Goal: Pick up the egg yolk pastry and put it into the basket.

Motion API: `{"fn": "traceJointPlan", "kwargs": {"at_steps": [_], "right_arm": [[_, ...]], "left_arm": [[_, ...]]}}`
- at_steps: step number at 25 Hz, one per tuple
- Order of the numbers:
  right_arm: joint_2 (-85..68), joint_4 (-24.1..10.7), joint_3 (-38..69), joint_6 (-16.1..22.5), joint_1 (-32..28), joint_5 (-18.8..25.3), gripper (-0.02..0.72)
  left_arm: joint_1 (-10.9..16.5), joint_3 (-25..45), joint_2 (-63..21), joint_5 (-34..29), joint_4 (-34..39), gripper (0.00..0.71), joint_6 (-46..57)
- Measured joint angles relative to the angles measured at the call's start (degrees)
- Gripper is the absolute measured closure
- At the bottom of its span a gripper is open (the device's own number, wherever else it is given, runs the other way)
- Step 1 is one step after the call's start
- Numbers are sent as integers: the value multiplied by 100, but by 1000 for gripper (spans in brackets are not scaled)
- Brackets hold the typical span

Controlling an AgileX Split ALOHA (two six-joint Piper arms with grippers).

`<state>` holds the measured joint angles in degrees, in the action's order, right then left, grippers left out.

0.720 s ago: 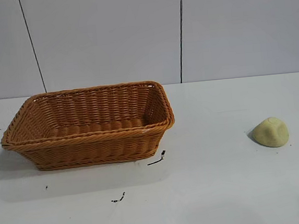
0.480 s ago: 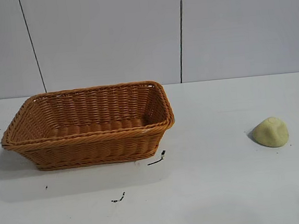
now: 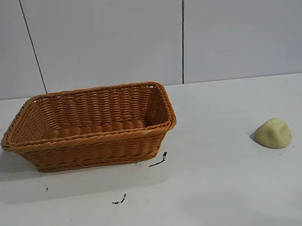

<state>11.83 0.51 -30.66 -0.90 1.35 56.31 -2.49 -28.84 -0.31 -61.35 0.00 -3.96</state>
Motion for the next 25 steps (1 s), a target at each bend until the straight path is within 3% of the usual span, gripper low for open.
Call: {"fn": "traceJointPlan", "kwargs": {"at_steps": [13, 25], "right_arm": [[4808, -2, -1655, 0, 0, -234, 10], [8602, 49, -3881, 0, 0, -412, 10]], "left_arm": [[0, 0, 0, 0, 0, 14, 0], [0, 0, 0, 0, 0, 14, 0]]}}
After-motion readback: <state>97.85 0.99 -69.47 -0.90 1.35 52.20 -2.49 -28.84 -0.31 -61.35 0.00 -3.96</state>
